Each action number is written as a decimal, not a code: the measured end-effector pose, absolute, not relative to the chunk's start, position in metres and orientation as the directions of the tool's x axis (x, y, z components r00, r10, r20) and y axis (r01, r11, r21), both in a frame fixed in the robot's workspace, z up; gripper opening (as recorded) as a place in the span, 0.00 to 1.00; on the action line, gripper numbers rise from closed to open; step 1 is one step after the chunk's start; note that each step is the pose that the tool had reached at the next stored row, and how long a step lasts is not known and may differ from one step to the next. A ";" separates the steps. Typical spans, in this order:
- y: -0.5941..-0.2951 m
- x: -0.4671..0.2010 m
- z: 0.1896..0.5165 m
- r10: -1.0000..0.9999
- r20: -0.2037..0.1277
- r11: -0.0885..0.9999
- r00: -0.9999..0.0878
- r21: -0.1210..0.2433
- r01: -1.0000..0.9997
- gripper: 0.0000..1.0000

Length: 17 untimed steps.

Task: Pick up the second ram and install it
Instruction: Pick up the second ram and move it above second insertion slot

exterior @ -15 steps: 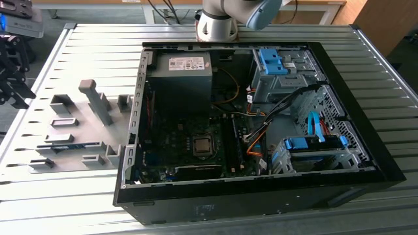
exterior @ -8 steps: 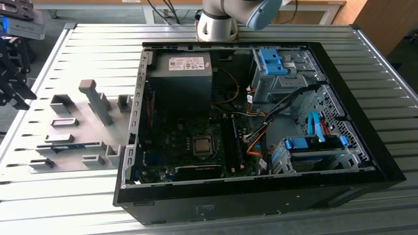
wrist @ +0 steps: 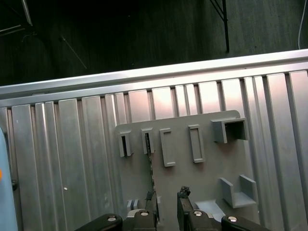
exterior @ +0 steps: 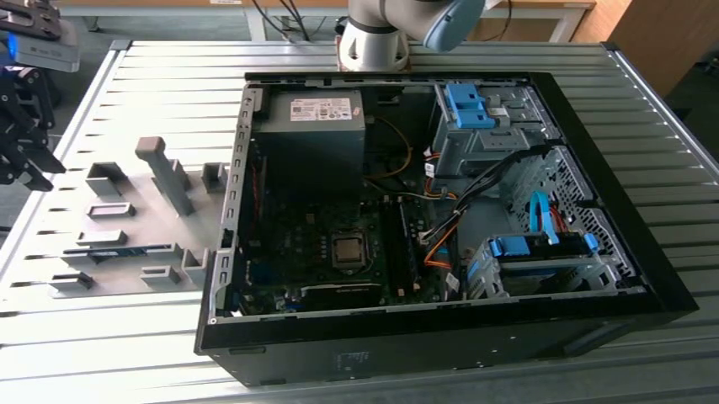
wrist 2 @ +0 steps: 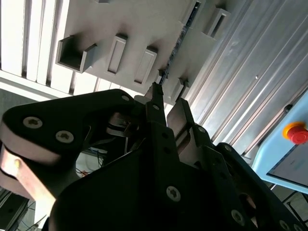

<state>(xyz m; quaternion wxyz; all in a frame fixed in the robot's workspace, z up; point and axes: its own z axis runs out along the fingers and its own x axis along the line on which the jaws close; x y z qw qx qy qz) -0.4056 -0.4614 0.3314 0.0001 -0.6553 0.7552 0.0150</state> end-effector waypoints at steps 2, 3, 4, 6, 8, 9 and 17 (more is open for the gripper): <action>-0.461 -0.406 0.331 -0.990 -0.020 0.141 -0.141 0.023 -0.990 0.31; -0.461 -0.406 0.330 -0.990 -0.020 0.141 -0.141 0.023 -0.990 0.31; -0.461 -0.406 0.330 -0.990 -0.020 0.141 -0.141 0.023 -0.990 0.31; -0.461 -0.406 0.329 -0.990 -0.020 0.141 -0.141 0.023 -0.990 0.31; -0.461 -0.406 0.328 -0.990 -0.020 0.141 -0.141 0.023 -0.990 0.31; -0.461 -0.406 0.327 -0.990 -0.020 0.141 -0.141 0.023 -0.990 0.31; -0.461 -0.406 0.323 -0.990 -0.020 0.141 -0.141 0.023 -0.990 0.31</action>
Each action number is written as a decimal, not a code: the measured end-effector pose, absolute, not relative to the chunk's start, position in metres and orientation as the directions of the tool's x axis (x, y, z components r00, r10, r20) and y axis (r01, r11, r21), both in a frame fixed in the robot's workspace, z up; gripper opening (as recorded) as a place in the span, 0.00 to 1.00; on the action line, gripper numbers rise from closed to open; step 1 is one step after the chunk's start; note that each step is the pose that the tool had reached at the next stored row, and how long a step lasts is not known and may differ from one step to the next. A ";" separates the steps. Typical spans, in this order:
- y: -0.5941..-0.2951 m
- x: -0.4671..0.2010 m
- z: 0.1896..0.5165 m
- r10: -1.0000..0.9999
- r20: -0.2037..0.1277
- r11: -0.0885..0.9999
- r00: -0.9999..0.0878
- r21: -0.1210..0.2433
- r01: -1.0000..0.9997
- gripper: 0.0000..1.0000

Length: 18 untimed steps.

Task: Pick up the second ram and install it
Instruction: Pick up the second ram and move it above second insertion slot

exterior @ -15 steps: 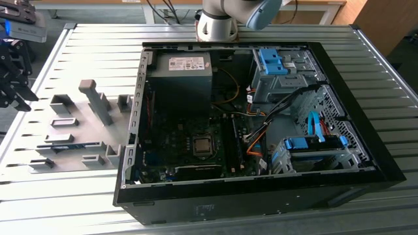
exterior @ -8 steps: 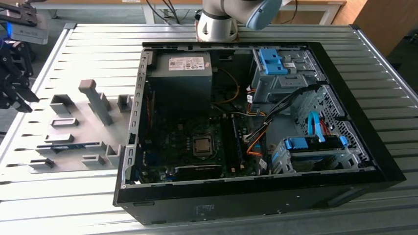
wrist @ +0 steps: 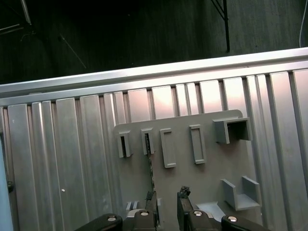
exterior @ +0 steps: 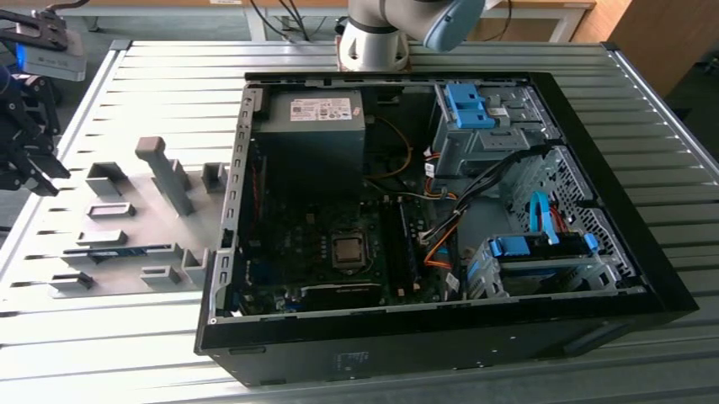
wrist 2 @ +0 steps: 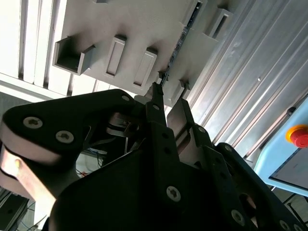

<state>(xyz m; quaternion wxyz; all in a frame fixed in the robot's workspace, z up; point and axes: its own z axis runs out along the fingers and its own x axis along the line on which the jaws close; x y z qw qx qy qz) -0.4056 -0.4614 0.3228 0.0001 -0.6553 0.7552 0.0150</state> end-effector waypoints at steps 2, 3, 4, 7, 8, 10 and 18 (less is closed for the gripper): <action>-0.461 -0.406 0.322 -0.990 -0.020 0.141 -0.141 0.023 -0.990 0.31; -0.461 -0.406 0.322 -0.990 -0.020 0.141 -0.141 0.023 -0.990 0.31; -0.461 -0.406 0.322 -0.990 -0.020 0.141 -0.141 0.023 -0.990 0.31; -0.461 -0.406 0.321 -0.990 -0.020 0.141 -0.141 0.023 -0.990 0.31; -0.461 -0.406 0.321 -0.990 -0.020 0.141 -0.141 0.023 -0.990 0.31; -0.461 -0.406 0.321 -0.990 -0.020 0.141 -0.141 0.023 -0.990 0.31; -0.462 -0.406 0.313 -0.990 -0.020 0.141 -0.141 0.023 -0.990 0.31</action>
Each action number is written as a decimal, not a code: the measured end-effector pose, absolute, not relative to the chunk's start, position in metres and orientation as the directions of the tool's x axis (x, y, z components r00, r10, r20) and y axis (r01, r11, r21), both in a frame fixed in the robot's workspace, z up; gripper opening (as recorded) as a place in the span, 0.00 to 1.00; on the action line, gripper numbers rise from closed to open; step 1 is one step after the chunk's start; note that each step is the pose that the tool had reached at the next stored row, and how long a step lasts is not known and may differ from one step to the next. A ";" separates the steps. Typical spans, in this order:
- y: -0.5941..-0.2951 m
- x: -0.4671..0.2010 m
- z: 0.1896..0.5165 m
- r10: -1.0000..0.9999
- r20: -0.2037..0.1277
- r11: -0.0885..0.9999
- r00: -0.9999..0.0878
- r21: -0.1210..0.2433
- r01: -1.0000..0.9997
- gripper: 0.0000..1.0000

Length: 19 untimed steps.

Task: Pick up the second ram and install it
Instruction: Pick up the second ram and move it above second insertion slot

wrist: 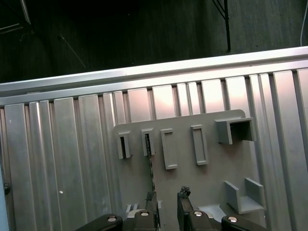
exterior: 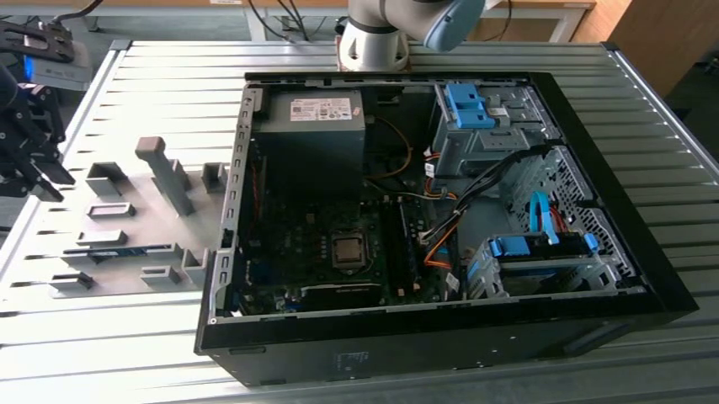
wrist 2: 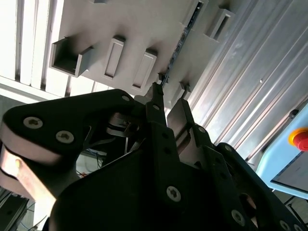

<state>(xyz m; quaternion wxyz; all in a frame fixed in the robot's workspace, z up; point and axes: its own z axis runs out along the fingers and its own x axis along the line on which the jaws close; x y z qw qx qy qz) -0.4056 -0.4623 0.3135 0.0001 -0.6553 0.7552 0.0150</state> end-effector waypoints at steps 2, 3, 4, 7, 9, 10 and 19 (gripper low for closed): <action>-0.463 -0.406 0.310 -0.990 -0.020 0.141 -0.141 0.023 -0.990 0.31; -0.464 -0.406 0.309 -0.990 -0.020 0.141 -0.141 0.023 -0.990 0.31; -0.464 -0.406 0.307 -0.990 -0.020 0.141 -0.141 0.023 -0.990 0.31; -0.465 -0.406 0.305 -0.990 -0.020 0.141 -0.141 0.023 -0.990 0.31; -0.465 -0.406 0.304 -0.990 -0.020 0.141 -0.141 0.023 -0.990 0.31; -0.465 -0.406 0.304 -0.990 -0.020 0.141 -0.141 0.023 -0.990 0.31; -0.465 -0.405 0.301 -0.990 -0.020 0.141 -0.141 0.023 -0.990 0.31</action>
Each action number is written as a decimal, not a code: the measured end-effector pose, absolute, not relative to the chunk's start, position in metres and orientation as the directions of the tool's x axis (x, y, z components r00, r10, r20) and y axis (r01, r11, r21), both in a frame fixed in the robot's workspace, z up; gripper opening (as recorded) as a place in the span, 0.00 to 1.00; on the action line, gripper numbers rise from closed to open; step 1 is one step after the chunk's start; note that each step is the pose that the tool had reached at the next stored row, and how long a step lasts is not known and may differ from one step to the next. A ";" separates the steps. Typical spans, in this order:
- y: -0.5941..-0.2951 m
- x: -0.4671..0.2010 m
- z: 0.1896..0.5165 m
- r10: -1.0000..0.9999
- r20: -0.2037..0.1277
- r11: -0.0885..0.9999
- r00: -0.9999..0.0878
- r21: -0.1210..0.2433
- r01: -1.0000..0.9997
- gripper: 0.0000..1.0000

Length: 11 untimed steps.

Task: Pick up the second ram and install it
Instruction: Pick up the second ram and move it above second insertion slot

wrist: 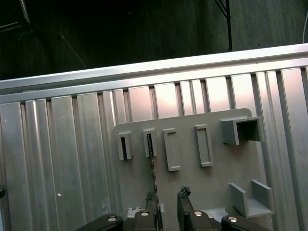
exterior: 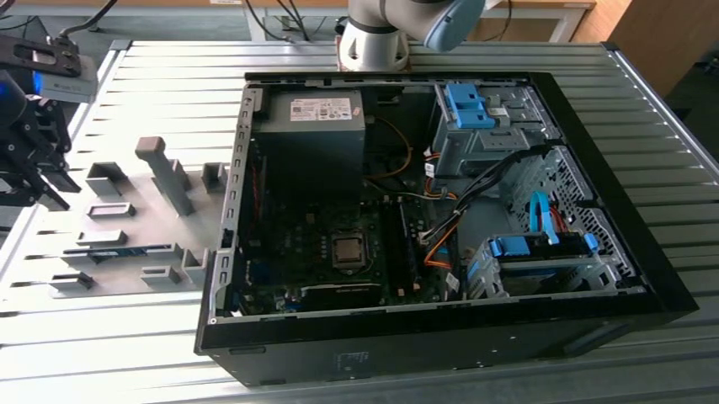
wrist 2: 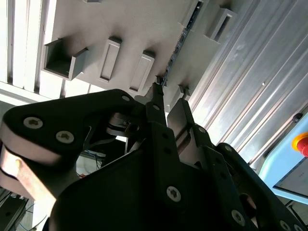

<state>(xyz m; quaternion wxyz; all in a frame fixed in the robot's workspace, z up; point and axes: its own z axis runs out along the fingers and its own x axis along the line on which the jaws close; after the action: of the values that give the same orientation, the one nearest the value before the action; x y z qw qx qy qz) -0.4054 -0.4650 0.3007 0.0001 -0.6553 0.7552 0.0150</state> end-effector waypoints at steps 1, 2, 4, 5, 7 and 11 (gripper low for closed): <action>-0.465 -0.405 0.300 -0.990 -0.020 0.141 -0.141 0.023 -0.990 0.31; -0.465 -0.405 0.300 -0.990 -0.020 0.141 -0.141 0.023 -0.990 0.31; -0.465 -0.405 0.299 -0.990 -0.020 0.141 -0.141 0.023 -0.990 0.31; -0.465 -0.405 0.299 -0.990 -0.020 0.141 -0.141 0.023 -0.990 0.31; -0.465 -0.405 0.298 -0.990 -0.020 0.141 -0.141 0.023 -0.990 0.31; -0.465 -0.405 0.298 -0.990 -0.020 0.141 -0.141 0.023 -0.990 0.31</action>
<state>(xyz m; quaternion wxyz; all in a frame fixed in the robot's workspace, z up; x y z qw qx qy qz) -0.4054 -0.4650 0.2982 0.0001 -0.6553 0.7552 0.0150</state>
